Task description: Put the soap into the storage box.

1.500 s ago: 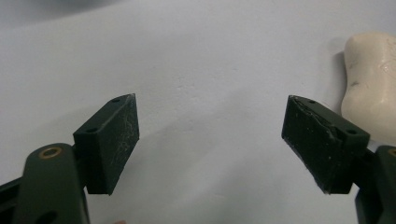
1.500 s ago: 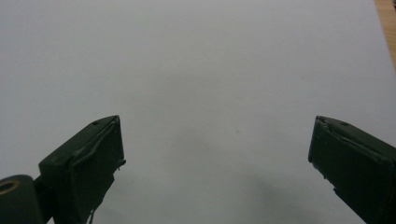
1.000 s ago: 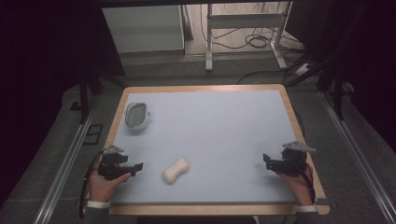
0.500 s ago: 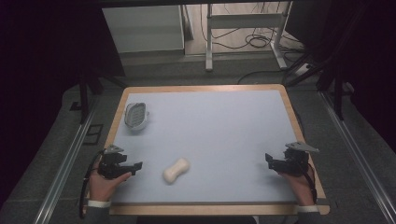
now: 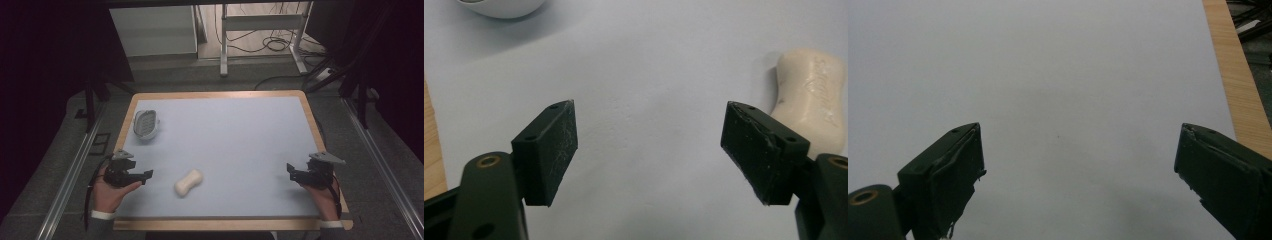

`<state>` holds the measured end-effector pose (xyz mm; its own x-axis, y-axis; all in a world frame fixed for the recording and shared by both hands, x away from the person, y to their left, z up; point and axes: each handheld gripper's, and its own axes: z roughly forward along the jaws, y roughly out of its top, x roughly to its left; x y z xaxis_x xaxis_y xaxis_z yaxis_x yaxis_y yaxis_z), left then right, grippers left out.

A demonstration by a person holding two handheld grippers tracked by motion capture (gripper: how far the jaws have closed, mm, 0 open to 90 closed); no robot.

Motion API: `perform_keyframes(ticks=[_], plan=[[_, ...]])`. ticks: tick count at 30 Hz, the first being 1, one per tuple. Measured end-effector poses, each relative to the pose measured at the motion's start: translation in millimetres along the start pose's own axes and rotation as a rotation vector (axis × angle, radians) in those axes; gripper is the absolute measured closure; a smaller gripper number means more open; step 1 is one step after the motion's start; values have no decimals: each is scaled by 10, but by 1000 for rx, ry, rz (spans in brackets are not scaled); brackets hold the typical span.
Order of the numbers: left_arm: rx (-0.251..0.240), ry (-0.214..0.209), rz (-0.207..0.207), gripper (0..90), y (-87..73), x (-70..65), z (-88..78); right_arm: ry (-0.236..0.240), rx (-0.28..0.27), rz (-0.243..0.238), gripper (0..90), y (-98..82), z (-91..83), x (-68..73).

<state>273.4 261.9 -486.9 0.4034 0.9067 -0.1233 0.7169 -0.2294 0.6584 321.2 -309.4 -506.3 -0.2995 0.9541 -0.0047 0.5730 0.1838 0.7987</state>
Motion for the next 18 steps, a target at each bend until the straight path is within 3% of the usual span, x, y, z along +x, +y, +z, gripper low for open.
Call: perform_keyframes(ticks=[18], plan=[[25, -51, 103, 244, 227, -259, -71, 17, -5, -18, 66, 8, -26, 12]])
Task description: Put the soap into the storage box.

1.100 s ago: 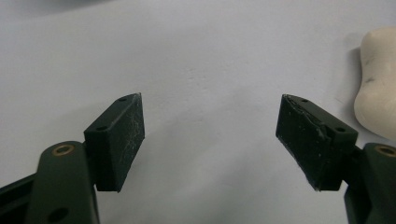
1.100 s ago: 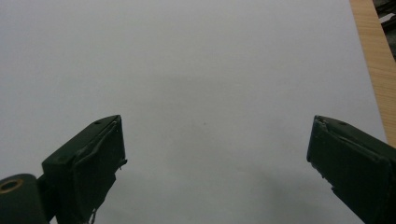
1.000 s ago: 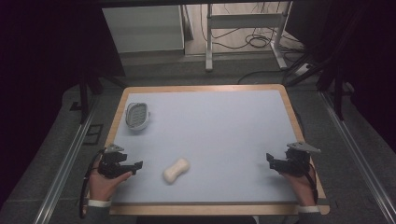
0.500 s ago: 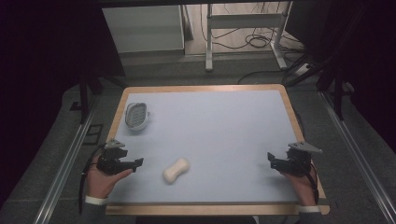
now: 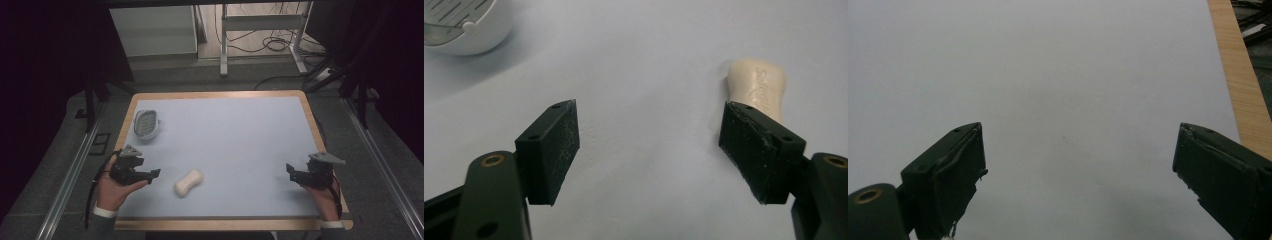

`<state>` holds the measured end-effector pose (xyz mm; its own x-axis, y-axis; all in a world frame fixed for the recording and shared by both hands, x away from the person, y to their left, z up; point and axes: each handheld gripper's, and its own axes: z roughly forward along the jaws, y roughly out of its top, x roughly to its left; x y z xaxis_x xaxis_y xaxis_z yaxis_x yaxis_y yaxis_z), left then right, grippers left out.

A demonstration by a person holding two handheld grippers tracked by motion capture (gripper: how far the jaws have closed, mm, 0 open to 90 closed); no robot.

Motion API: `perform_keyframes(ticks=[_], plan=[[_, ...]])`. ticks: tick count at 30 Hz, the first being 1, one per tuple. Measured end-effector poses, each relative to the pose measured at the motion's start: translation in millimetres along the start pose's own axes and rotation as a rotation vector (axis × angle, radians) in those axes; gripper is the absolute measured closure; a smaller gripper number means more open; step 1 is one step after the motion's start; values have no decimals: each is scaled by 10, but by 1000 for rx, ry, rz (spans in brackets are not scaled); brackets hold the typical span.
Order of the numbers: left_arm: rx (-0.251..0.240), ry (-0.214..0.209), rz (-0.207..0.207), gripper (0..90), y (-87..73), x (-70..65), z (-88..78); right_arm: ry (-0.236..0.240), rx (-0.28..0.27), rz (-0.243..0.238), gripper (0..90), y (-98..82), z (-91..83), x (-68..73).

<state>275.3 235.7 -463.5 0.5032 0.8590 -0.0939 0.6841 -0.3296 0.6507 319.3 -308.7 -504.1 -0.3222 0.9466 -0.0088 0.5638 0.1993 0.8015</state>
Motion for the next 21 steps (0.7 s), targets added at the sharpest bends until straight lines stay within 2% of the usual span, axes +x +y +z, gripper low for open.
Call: perform_keyframes(ticks=[4, 7, 21], plan=[[10, -2, 23, 242, 44, -53, 27, 0, 6, -4, 66, -4, 9, 11], [21, 11, 39, 241, 71, -87, 44, -1, 8, -10, 66, -5, 10, 17], [52, -13, 91, 238, 190, -245, 177, -2, 7, -13, 66, 0, 0, 17]])
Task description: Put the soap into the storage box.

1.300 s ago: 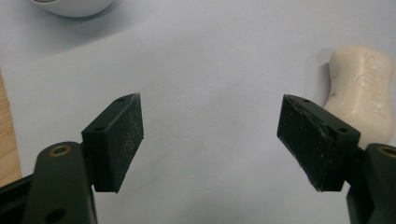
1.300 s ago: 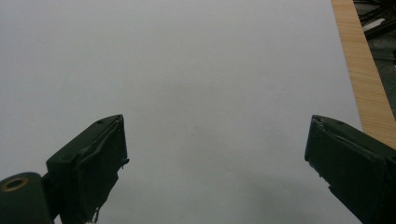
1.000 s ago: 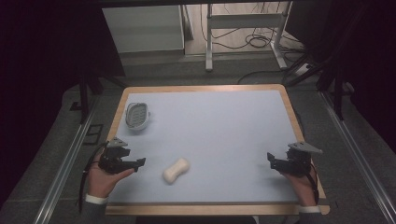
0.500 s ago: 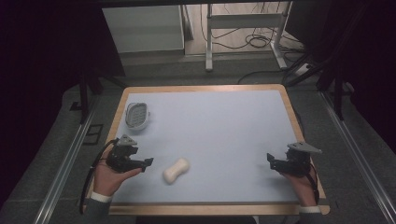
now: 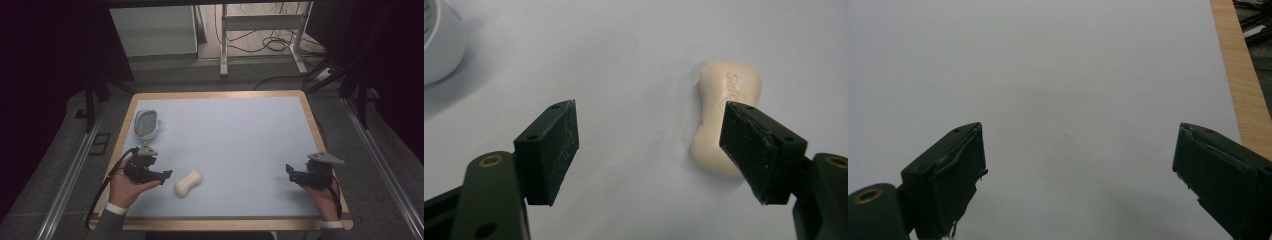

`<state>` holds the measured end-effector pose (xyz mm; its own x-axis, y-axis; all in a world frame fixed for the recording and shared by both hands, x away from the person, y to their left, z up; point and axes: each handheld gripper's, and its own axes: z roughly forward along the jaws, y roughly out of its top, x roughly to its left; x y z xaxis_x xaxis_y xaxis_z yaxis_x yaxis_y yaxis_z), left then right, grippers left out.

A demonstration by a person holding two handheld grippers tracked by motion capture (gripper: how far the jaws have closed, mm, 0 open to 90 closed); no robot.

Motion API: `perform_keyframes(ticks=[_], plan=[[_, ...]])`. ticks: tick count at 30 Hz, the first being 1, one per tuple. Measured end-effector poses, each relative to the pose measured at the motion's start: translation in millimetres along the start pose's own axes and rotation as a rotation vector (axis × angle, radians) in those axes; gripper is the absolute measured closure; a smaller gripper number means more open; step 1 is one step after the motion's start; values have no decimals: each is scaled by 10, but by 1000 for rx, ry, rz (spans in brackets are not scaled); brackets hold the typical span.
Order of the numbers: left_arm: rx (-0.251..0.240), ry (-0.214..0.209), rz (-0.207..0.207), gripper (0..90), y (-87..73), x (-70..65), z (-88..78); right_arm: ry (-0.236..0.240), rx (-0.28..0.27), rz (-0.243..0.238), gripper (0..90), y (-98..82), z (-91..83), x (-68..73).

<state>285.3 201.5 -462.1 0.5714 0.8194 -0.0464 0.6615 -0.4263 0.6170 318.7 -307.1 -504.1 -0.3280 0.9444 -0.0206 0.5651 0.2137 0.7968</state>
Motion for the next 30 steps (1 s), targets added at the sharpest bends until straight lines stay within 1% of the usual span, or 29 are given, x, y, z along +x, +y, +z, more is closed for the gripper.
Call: perform_keyframes(ticks=[3, 4, 6, 14, 15, 16, 17, 18, 21, 25, 30], plan=[[5, -2, 12, 237, 38, -33, 24, -1, 0, 0, 66, 0, -1, 0], [4, -10, 14, 238, 49, -39, 32, -1, 0, 0, 66, 0, 0, 0], [11, -4, 22, 237, 70, -60, 53, -2, 3, 0, 66, 0, 2, 3], [28, -16, 50, 234, 144, -161, 144, -2, 6, -5, 66, -4, 9, 6], [26, -27, 52, 234, 154, -171, 157, -2, 7, -5, 66, -4, 9, 7], [30, -34, 48, 234, 162, -177, 173, -3, 7, -5, 66, -4, 10, 8], [45, -19, 54, 233, 172, -193, 204, -2, 7, -7, 66, -4, 10, 9], [49, -17, 55, 233, 178, -204, 217, -4, 7, -8, 66, -3, 10, 12], [54, -25, 66, 233, 202, -242, 259, -4, 4, -9, 66, -2, 11, 15], [75, -32, 79, 233, 228, -297, 346, -7, 6, -9, 66, -2, 14, 16], [100, -44, 94, 231, 217, -366, 429, -10, 11, -10, 66, -7, 18, 17]])
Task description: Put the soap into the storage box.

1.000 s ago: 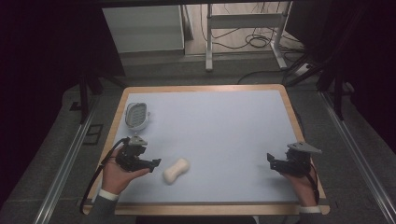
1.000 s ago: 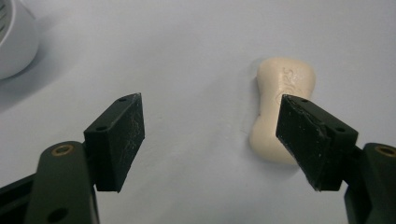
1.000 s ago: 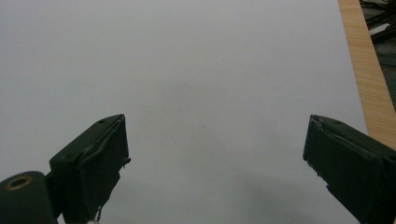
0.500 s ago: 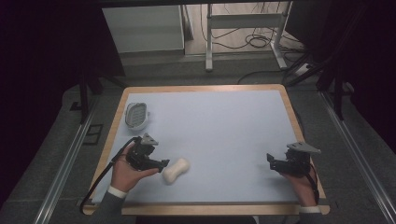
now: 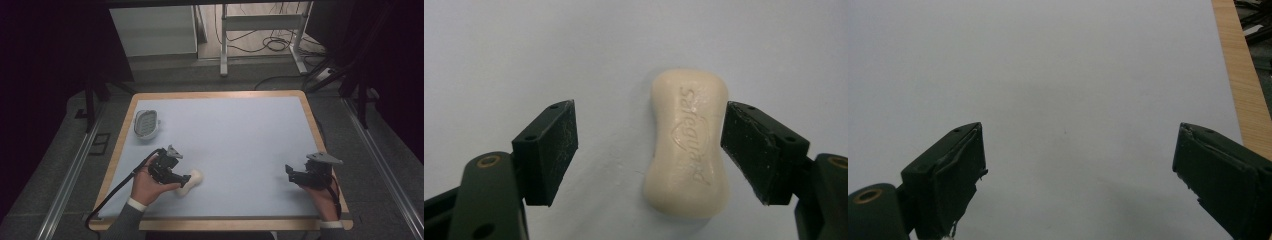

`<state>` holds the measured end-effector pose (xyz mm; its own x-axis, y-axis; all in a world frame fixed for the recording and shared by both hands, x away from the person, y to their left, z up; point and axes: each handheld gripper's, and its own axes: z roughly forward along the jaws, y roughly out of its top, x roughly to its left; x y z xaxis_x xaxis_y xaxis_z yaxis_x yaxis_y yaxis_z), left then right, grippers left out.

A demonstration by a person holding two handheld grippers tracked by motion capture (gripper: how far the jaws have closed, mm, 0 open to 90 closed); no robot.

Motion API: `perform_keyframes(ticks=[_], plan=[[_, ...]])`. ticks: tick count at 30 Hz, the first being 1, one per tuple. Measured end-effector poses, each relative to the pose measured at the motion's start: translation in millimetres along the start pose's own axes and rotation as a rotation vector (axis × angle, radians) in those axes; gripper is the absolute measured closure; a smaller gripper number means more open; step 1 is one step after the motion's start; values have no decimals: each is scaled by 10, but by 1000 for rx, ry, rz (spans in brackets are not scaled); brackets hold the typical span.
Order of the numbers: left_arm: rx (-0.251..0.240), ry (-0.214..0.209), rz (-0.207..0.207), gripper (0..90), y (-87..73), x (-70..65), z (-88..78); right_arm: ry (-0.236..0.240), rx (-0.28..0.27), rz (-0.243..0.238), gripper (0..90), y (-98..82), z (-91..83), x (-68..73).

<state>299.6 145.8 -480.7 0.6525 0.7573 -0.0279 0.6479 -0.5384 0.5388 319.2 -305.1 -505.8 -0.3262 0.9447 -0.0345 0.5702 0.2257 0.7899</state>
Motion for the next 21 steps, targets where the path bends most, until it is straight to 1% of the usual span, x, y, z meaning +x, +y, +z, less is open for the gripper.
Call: perform_keyframes(ticks=[4, 7, 11, 17, 21], plan=[[23, -9, 14, 230, -3, -45, 64, -1, 2, -4, 66, -3, 5, 5], [49, -15, 16, 234, -3, -63, 120, -1, 4, -6, 66, -4, 8, 6], [91, -28, 33, 245, -10, -80, 189, 0, 5, -9, 66, -7, 16, 10], [127, -55, 34, 274, -17, -106, 268, -3, 9, -13, 66, -12, 26, 14], [140, -55, 31, 309, -18, -119, 323, -3, 10, -8, 66, -13, 23, 10]])
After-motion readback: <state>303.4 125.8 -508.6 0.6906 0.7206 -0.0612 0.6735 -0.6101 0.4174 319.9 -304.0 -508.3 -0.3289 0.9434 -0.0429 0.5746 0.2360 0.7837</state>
